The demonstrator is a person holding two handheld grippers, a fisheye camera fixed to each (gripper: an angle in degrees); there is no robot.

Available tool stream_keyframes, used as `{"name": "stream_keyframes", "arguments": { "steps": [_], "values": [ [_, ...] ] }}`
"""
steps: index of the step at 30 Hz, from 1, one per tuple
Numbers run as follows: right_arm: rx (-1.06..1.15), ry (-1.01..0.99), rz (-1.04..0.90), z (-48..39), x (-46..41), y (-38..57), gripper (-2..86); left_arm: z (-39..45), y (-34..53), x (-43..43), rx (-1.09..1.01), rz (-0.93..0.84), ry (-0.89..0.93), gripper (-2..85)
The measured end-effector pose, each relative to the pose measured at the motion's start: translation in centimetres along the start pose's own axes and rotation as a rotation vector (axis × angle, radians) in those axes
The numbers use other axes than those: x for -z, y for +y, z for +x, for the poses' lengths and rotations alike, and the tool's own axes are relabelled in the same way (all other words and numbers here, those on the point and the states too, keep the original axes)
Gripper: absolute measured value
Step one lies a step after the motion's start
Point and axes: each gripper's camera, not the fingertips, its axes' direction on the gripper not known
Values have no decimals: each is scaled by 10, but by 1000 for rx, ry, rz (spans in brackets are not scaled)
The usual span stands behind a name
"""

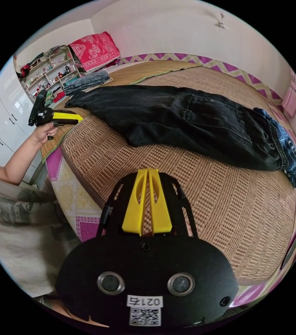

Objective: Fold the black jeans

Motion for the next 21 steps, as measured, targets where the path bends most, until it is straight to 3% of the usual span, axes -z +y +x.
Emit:
{"name": "stream_keyframes", "arguments": {
  "steps": [9, 21],
  "values": [
    [9, 18, 1, -7, -20, 4, -6, 31, -7, 11, -72, -4, -144, -10],
    [5, 12, 2, -9, -42, 7, -6, 34, -6, 20, -89, -6, -178, -10]
  ]
}}
